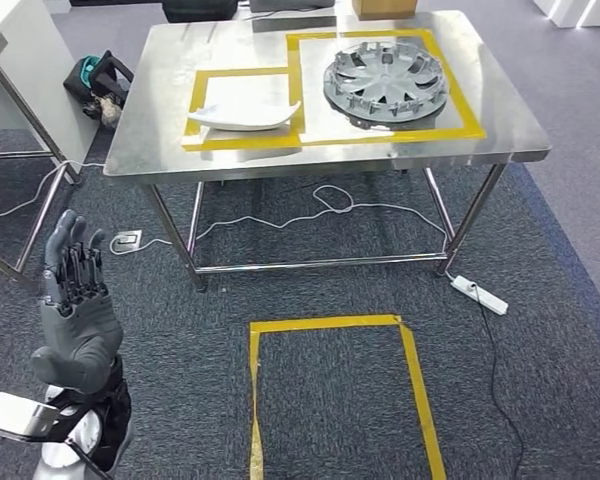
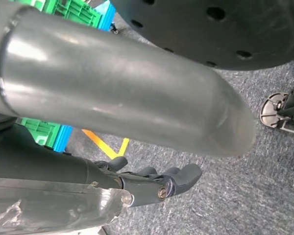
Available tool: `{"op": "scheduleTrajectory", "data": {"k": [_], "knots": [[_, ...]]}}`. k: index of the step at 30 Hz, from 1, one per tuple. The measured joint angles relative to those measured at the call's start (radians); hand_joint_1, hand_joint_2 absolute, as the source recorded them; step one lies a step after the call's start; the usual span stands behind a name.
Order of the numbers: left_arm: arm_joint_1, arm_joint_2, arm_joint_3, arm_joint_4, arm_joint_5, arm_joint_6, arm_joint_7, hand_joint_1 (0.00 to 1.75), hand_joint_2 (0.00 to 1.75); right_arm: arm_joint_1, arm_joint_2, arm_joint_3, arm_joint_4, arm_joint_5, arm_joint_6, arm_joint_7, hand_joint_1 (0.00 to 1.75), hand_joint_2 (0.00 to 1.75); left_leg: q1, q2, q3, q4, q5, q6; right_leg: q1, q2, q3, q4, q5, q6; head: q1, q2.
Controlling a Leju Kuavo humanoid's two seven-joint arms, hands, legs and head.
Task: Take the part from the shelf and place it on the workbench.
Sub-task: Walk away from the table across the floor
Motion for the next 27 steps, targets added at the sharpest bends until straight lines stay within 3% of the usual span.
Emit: {"op": "scheduleTrajectory", "data": {"k": [2,3,6,7,8,9,10,11,13,15,18,20,22,23,24,25,27], "knots": [[-0.001,0.0,0.0,0.0,0.0,0.001,0.0,0.0,0.0,0.001,0.0,0.0,0.0,-0.001,0.001,0.0,0.0,0.0,0.002,0.004,-0.004,-0.009,-0.002,0.011,0.0,0.0,-0.01,0.006,-0.003,0.011,0.001,0.0],[-0.001,-0.001,0.0,0.0,-0.001,0.002,0.0,0.0,0.0,0.001,0.0,0.0,0.0,-0.001,0.002,0.001,0.0,0.0,0.003,0.006,-0.006,-0.013,0.0,0.017,0.0,-0.002,-0.023,0.027,-0.018,0.015,0.003,0.0],[0.0,-0.001,0.0,0.0,-0.001,0.003,0.0,0.0,0.0,0.002,0.0,0.0,0.0,-0.002,0.003,0.001,0.0,0.0,0.0,0.014,-0.012,-0.015,0.008,0.031,0.001,-0.006,-0.105,0.205,-0.111,0.021,0.006,0.0],[0.0,-0.001,0.0,0.001,-0.001,0.003,0.0,0.0,0.0,0.003,0.0,0.0,0.0,-0.002,0.003,0.001,0.0,0.0,-0.003,0.016,-0.015,-0.015,0.009,0.034,0.002,-0.006,-0.132,0.264,-0.133,0.021,0.006,0.0],[0.0,-0.001,0.0,0.001,-0.001,0.003,0.0,0.0,0.0,0.004,0.0,0.0,0.0,-0.002,0.003,0.002,0.0,0.0,-0.007,0.019,-0.017,-0.014,0.011,0.036,0.002,-0.006,-0.145,0.295,-0.137,0.02,0.006,0.0],[0.0,-0.001,0.0,0.001,-0.001,0.003,0.0,0.0,0.0,0.005,0.0,0.0,0.0,-0.002,0.004,0.002,0.0,0.0,-0.01,0.021,-0.018,-0.013,0.012,0.038,0.003,-0.006,-0.139,0.287,-0.122,0.018,0.006,0.0],[0.0,-0.001,0.0,0.002,-0.001,0.003,0.0,0.0,0.0,0.006,0.0,0.0,0.0,-0.002,0.004,0.003,0.0,0.0,-0.013,0.022,-0.018,-0.012,0.012,0.039,0.004,-0.007,-0.113,0.24,-0.092,0.015,0.006,0.0],[0.0,-0.001,0.0,0.002,-0.001,0.003,0.0,0.0,0.0,0.006,0.0,0.0,0.0,-0.002,0.004,0.003,0.0,0.0,-0.015,0.024,-0.018,-0.01,0.013,0.039,0.006,-0.012,-0.076,0.173,-0.058,0.011,0.006,0.0],[0.0,-0.001,0.0,0.002,-0.001,0.003,0.0,0.0,0.0,0.003,-0.001,0.0,0.0,-0.002,0.004,0.003,0.0,0.0,-0.022,0.027,-0.021,-0.003,0.013,0.036,0.01,-0.027,-0.013,0.051,-0.02,0.001,0.005,0.0],[0.0,-0.001,-0.001,0.002,-0.001,0.003,0.0,0.0,0.0,0.0,-0.001,0.0,0.0,-0.002,0.004,0.003,0.0,0.0,-0.027,0.033,-0.027,0.002,0.015,0.029,0.013,-0.033,-0.001,0.014,-0.017,-0.008,0.005,0.0],[0.0,-0.001,-0.001,0.002,-0.001,0.003,0.0,0.0,0.0,0.003,-0.001,0.0,0.0,-0.002,0.004,0.004,0.0,0.0,-0.026,0.036,-0.035,0.013,0.007,0.015,0.007,-0.022,-0.006,0.012,-0.004,-0.022,0.005,0.0],[-0.001,-0.001,-0.001,0.002,-0.001,0.003,0.0,0.0,0.0,0.002,-0.002,0.0,0.0,-0.002,0.004,0.005,0.0,0.0,-0.018,0.028,-0.07,0.095,-0.051,-0.002,0.001,-0.016,-0.011,0.009,0.005,-0.029,0.003,0.0],[0.0,0.0,-0.001,0.002,-0.001,0.003,0.0,0.0,0.0,0.002,-0.003,0.0,0.0,-0.002,0.004,0.005,0.0,0.0,-0.007,0.024,-0.127,0.229,-0.121,-0.016,-0.001,-0.008,-0.02,0.01,0.011,-0.03,0.0,0.0],[0.001,0.0,-0.001,0.002,-0.001,0.003,0.0,0.0,0.0,0.003,-0.003,0.0,0.0,-0.002,0.004,0.005,0.0,0.0,-0.003,0.023,-0.145,0.272,-0.134,-0.02,-0.002,-0.004,-0.024,0.01,0.013,-0.028,0.0,0.0],[0.002,0.0,-0.001,0.002,-0.001,0.003,0.0,0.0,0.0,0.004,-0.003,0.0,0.0,-0.002,0.004,0.005,0.0,0.0,0.0,0.023,-0.148,0.284,-0.129,-0.022,-0.003,0.001,-0.027,0.01,0.015,-0.026,0.0,0.0],[0.002,0.0,-0.001,0.002,-0.001,0.003,0.0,0.0,0.0,0.005,-0.003,0.0,0.0,-0.002,0.004,0.005,0.0,0.0,0.003,0.022,-0.131,0.255,-0.104,-0.023,-0.005,0.005,-0.028,0.01,0.017,-0.024,0.0,0.0],[0.001,0.001,-0.001,0.002,-0.001,0.003,0.0,0.0,0.0,0.004,-0.003,0.0,0.0,-0.002,0.004,0.005,0.0,0.0,0.008,0.008,-0.065,0.132,-0.039,-0.024,-0.009,0.015,-0.03,0.011,0.02,-0.016,0.0,0.0]]}}
